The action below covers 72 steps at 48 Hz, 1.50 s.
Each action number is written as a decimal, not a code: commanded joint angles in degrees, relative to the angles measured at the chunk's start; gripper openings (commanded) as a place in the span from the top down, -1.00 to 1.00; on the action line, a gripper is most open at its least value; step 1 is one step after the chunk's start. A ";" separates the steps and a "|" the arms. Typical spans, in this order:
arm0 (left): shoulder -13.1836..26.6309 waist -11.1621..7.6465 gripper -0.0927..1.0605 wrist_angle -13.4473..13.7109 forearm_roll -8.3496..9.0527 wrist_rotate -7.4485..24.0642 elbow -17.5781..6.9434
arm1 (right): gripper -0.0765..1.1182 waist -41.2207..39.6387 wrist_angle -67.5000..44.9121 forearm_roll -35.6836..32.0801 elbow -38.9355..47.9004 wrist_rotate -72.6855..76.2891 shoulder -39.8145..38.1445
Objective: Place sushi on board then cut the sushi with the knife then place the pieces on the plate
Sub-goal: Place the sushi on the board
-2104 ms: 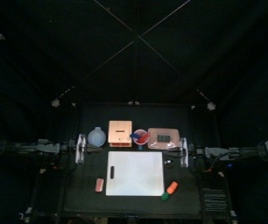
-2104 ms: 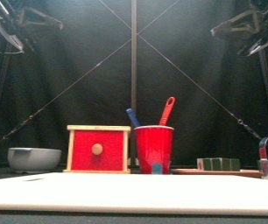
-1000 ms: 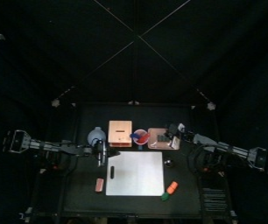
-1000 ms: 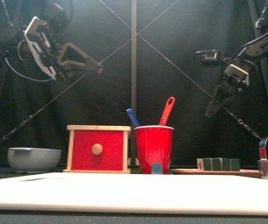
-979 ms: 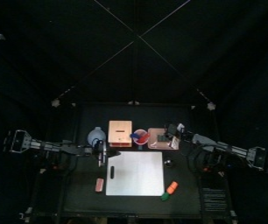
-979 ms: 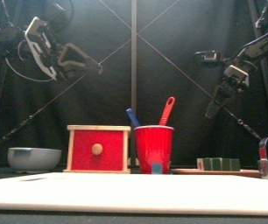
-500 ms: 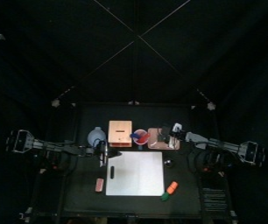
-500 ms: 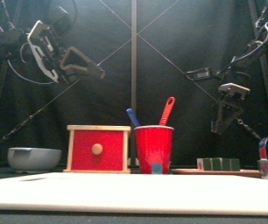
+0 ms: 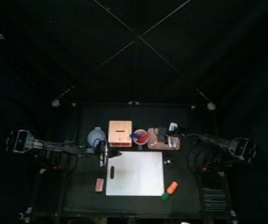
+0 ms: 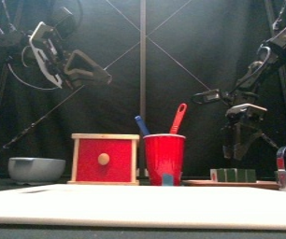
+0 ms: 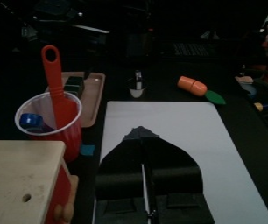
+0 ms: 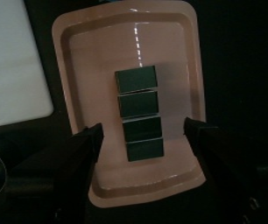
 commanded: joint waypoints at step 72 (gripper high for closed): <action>0.00 0.00 0.90 -0.44 -1.23 -0.09 -0.62 | -0.21 4.39 4.83 0.09 -1.41 30.67 -10.37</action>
